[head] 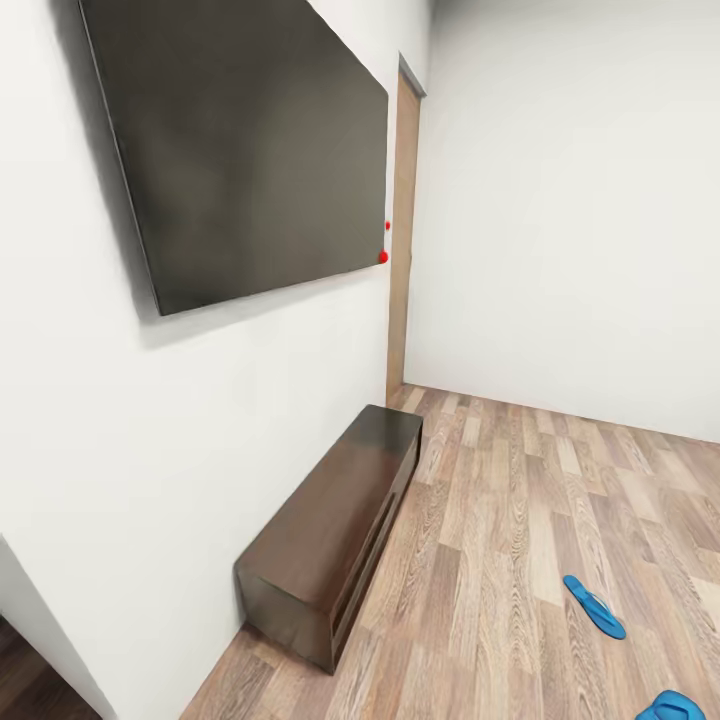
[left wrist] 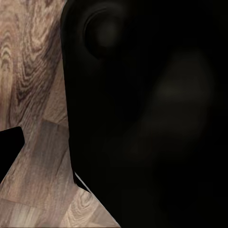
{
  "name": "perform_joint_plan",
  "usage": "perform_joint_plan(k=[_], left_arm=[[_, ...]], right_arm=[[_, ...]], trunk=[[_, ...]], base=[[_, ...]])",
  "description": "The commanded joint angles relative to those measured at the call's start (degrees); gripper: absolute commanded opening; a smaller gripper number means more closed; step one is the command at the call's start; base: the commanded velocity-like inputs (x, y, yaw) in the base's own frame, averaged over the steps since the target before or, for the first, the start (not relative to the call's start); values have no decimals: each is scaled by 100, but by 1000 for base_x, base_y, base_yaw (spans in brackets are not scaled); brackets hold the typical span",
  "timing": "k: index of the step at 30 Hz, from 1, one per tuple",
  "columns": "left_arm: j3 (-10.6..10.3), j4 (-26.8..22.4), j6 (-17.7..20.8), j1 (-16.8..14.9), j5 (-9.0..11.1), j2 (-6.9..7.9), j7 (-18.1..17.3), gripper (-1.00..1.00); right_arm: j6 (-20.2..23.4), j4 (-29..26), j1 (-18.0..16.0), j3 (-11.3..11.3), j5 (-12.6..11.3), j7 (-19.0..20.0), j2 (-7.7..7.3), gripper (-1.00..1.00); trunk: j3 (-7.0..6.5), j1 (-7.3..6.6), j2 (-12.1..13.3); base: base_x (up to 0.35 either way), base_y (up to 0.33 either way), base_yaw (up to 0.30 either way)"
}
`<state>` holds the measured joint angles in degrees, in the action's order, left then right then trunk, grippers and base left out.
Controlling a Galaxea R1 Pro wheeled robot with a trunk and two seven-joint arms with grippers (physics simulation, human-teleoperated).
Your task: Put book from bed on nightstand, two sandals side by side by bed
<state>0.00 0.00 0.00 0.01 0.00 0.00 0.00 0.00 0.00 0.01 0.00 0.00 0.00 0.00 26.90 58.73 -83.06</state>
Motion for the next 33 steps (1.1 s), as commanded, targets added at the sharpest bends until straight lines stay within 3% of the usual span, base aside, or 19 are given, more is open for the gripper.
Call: perform_joint_plan(k=[1,33], left_arm=[[33,-9,-18,-34,-9,33,11,100],[37,-9,-18,-36,-9,35,10,100]], right_arm=[[-15,-9,8,6,-33,5,5,100],[-13,-9,8,-3,-54,6,6,100]], trunk=[[3,0,-2],[3,0,-2]], base=[[0,0,0],[0,0,0]])
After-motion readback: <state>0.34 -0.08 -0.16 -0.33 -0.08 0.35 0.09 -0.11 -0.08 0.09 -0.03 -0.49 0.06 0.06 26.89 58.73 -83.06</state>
